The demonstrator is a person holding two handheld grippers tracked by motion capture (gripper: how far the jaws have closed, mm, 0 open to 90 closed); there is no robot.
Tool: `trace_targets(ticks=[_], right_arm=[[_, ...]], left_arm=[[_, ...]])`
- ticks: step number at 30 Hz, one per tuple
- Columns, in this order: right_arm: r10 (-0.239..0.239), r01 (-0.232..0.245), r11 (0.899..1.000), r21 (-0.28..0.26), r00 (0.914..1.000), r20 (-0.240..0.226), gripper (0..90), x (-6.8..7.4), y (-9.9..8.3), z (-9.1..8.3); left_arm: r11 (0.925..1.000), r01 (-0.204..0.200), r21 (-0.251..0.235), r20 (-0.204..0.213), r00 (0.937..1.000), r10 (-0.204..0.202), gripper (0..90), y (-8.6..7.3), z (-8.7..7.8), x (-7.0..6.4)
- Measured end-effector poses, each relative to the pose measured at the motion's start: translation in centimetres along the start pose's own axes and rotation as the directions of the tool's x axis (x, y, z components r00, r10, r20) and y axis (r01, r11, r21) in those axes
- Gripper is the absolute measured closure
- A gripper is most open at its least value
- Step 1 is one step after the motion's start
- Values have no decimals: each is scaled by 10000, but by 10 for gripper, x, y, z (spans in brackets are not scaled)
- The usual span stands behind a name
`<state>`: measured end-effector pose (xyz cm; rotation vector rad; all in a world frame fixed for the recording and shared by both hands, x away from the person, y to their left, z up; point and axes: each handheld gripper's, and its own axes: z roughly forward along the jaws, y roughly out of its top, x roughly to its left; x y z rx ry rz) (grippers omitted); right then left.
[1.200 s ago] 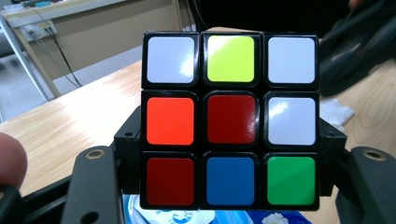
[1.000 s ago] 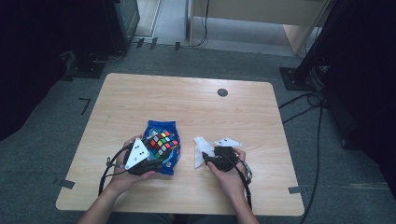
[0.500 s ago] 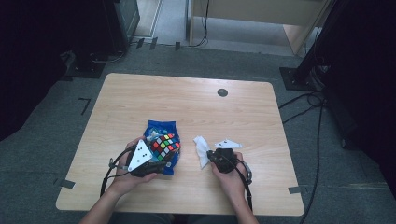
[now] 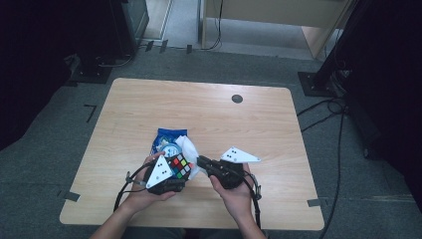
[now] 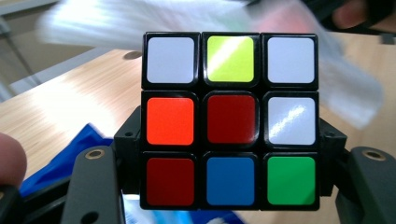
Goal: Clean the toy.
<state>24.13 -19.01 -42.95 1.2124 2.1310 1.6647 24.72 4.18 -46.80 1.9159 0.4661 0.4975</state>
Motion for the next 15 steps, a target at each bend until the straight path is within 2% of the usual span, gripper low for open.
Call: trace_targets(ticks=[3, 6, 9, 10, 12, 15], right_arm=[[78, -77, 9999, -135, 9999, 92, 856, 1, 0, 0], [287, -296, 9989, -372, 9993, -241, 855, 4, 1, -3], [-23, -14, 9984, -562, 9978, -659, 854, 18, 6, -6], [-260, 227, 9981, -567, 9979, -586, 853, 22, 8, -7], [-414, 387, 9978, -536, 9979, -506, 851, 24, 9, -7], [-74, 66, 9989, -474, 9998, -172, 849, 12, 4, -6]], left_arm=[[10000, -78, -25, 302, 9995, 79, 338, 2, 0, -4], [9999, -38, -151, 399, 9992, 44, 338, 3, 0, -6], [9998, 43, -187, 380, 9993, -36, 338, 4, -1, -4], [9997, 75, -226, 378, 9993, -67, 338, 4, -2, -3], [9994, 114, -330, 372, 9993, -101, 338, 5, -4, -1], [9988, 124, -470, 332, 9994, -108, 339, 6, -10, 2]])
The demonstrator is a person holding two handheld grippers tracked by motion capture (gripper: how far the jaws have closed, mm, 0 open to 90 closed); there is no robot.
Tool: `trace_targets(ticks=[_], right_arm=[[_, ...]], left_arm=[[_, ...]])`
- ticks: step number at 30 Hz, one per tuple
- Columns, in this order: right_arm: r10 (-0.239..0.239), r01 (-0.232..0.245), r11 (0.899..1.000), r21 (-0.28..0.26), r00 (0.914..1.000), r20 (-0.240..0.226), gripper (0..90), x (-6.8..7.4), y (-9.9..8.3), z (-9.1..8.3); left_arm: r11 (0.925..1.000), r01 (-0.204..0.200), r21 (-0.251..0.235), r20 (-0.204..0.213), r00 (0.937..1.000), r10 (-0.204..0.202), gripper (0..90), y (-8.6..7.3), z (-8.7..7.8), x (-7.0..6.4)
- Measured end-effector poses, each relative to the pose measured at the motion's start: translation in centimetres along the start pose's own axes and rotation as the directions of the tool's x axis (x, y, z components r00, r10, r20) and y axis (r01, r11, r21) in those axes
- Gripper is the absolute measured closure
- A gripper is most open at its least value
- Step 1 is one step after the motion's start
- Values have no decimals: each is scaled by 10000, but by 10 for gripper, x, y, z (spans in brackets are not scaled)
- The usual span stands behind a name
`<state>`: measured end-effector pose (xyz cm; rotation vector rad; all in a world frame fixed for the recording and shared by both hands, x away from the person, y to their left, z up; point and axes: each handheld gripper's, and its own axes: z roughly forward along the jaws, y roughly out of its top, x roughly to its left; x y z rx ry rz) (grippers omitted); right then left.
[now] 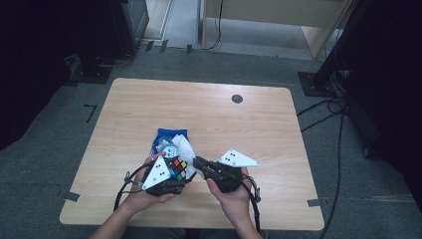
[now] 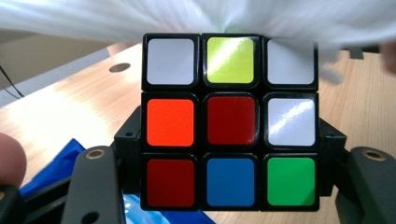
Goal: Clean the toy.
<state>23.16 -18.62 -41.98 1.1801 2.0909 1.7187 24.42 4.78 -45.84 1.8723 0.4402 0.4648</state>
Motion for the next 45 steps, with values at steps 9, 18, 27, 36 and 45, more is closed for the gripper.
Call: trace_targets(ticks=[9, 18, 27, 36, 45], right_arm=[[415, -450, 9985, 303, 9934, 1072, 852, -11, -7, 2], [604, -582, 9978, -320, 9955, 728, 850, -9, 1, -11], [1049, -1002, 9945, -311, 9390, 3274, 653, -54, -4, -30], [2153, -2103, 9757, -621, 9725, 889, 316, -20, 7, -21], [3172, -3165, 9476, 437, 9483, -120, 231, 8, -3, 16]], left_arm=[[9973, 568, -464, 402, 9977, -550, 339, 1, -3, 7], [9976, 582, -388, -90, 9982, -586, 339, 1, -7, 11], [9968, 665, -442, -297, 9973, -679, 339, 2, -8, 14], [9962, 687, -529, -553, 9959, -716, 339, 3, -5, 10], [9966, 378, -727, -760, 9962, -433, 339, 6, 0, -7]])
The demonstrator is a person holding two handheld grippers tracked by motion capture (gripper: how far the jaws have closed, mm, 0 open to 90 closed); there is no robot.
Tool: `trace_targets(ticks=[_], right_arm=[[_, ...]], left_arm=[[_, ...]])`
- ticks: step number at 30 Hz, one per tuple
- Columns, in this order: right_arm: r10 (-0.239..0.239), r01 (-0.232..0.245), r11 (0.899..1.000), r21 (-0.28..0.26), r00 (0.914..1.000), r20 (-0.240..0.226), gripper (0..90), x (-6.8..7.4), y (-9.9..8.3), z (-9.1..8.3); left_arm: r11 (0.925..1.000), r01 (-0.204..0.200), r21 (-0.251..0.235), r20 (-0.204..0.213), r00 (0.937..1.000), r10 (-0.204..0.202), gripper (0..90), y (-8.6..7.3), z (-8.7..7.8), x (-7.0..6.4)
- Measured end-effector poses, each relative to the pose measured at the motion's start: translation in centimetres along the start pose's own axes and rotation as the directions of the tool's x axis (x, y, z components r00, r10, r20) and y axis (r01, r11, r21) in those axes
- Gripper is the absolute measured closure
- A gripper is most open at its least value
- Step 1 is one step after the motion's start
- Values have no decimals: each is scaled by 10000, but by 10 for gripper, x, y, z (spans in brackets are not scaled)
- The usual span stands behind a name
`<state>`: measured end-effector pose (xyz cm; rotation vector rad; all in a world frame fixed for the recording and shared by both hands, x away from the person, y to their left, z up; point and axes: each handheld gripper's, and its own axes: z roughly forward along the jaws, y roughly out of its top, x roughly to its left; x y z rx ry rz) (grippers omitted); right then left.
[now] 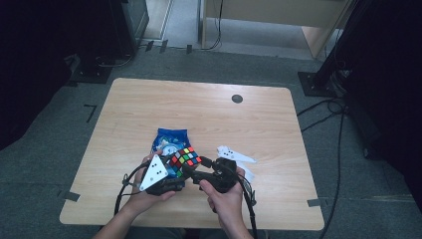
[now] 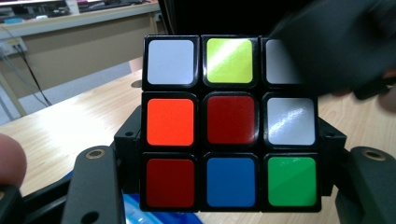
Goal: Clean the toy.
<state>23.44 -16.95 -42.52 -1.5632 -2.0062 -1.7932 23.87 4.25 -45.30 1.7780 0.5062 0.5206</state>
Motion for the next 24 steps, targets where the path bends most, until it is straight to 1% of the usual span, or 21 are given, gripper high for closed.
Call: trace_targets(ticks=[1, 2, 4, 6, 8, 9, 10, 11, 12, 13, 14, 15, 17, 18, 19, 20, 21, 22, 24], right_arm=[[154, -153, 9999, -36, 9998, 132, 283, -1, -1, 1], [306, -307, 9995, -57, 9994, -166, 343, -3, -3, 1], [532, -532, 9986, -2, 9985, -118, 345, -5, -3, 0], [488, -486, 9985, 238, 9988, -64, 346, -8, -2, -1], [430, -431, 9990, 132, 9990, 72, 347, -12, 1, -5], [447, -447, 9990, -20, 9988, 180, 346, -15, 3, -9], [471, -465, 9987, -214, 9985, 295, 346, -17, 6, -13], [473, -458, 9982, -377, 9981, 396, 346, -20, 9, -18], [550, -532, 9976, -451, 9977, 405, 346, -22, 12, -22], [650, -637, 9971, -423, 9975, 294, 346, -24, 14, -25], [642, -639, 9978, -183, 9978, 139, 346, -25, 16, -26], [602, -601, 9977, 300, 9982, -49, 346, -25, 17, -25], [499, -480, 9955, 816, 9985, -209, 345, -23, 16, -23], [390, -369, 9957, 853, 9990, -226, 346, -21, 15, -21], [335, -315, 9953, 913, 9992, -209, 345, -20, 15, -20], [363, -336, 9952, 921, 9990, -276, 346, -20, 14, -19], [291, -263, 9954, 923, 9992, -287, 345, -20, 14, -18], [347, -314, 9949, 958, 9988, -335, 345, -19, 14, -18], [309, -274, 9951, 945, 9989, -352, 344, -18, 13, -17]], left_arm=[[9999, -41, 97, 55, 10000, 41, 339, 0, 1, -2], [9999, -31, 110, 64, 10000, 31, 339, -1, 3, -3], [9998, 41, 215, 226, 9997, -46, 338, -3, 5, -2], [9994, 39, 349, 427, 9991, -54, 332, -4, 7, -2], [9985, -105, 532, 559, 9984, 76, 329, -5, 7, -1], [9972, -219, 709, 580, 9982, 178, 311, -6, 8, -1], [9951, -361, 916, 578, 9979, 308, 277, -7, 9, -1], [9925, -545, 1096, 501, 9975, 492, 266, -9, 10, -1], [9897, -722, 1236, 390, 9969, 678, 263, -11, 11, 0], [9886, -744, 1306, 294, 9970, 711, 261, -13, 12, 0], [9874, -812, 1361, 230, 9966, 788, 257, -13, 12, 1], [9874, -830, 1348, 192, 9965, 811, 255, -13, 12, 1], [9878, -953, 1231, 145, 9954, 942, 253, -11, 11, 0], [9866, -1060, 1238, 113, 9944, 1054, 252, -10, 10, -1], [9839, -1240, 1290, -3, 9921, 1251, 248, -9, 9, -2], [9811, -1404, 1334, -81, 9897, 1427, 245, -8, 9, -3], [9801, -1464, 1341, -105, 9888, 1491, 244, -8, 8, -3], [9806, -1443, 1327, -41, 9893, 1461, 240, -7, 8, -4], [9812, -1485, 1235, 25, 9888, 1494, 224, -7, 8, -6]])
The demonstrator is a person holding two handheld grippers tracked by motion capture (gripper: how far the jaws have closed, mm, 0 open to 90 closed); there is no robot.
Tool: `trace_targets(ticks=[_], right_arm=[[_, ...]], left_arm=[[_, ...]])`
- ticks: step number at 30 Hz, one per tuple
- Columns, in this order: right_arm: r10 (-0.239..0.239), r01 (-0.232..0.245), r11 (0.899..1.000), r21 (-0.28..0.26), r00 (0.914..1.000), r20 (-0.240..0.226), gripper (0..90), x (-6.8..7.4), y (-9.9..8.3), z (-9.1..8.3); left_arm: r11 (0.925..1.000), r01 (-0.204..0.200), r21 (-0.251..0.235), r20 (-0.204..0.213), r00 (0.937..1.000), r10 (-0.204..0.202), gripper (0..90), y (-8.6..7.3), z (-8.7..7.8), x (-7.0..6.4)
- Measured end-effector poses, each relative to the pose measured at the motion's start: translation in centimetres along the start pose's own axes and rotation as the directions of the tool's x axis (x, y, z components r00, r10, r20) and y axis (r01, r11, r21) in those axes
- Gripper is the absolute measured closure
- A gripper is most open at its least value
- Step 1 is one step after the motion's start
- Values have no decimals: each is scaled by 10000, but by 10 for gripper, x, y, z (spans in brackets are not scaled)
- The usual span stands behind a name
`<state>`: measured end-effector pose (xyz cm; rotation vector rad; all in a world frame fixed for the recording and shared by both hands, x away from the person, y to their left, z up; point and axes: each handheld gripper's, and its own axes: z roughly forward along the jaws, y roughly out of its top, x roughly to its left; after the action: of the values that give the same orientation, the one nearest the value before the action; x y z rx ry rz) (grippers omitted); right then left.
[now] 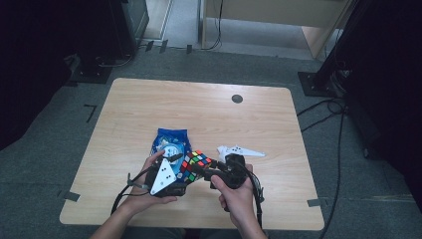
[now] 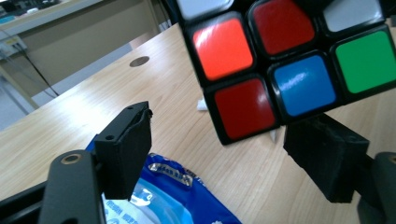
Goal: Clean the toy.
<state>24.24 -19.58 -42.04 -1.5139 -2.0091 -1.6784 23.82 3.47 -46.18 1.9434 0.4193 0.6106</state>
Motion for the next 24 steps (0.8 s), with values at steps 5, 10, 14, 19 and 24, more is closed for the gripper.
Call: trace_targets(ticks=[5, 10, 14, 19, 24], right_arm=[[-191, 196, 9991, 389, 9997, -125, 344, 4, -5, 10], [-555, 531, 9962, 686, 9979, 324, 345, 9, -11, 19], [-518, 492, 9972, 567, 9976, 449, 345, 7, -10, 16], [-806, 802, 9947, 644, 9967, 29, 337, 3, -7, 14], [-1081, 1088, 9940, -103, 9928, 510, 373, -11, 3, -5]], left_arm=[[9992, -67, -403, 282, 9996, 79, 191, 6, -1, -8], [9986, -342, -406, 546, 9978, 364, 281, 3, -2, -9], [9983, -477, -326, 536, 9973, 494, 330, 2, 0, -11], [9994, -252, -248, 117, 9996, 255, 336, 2, -2, -4], [9965, 822, -157, -385, 9958, -828, 337, -4, -6, 18]])
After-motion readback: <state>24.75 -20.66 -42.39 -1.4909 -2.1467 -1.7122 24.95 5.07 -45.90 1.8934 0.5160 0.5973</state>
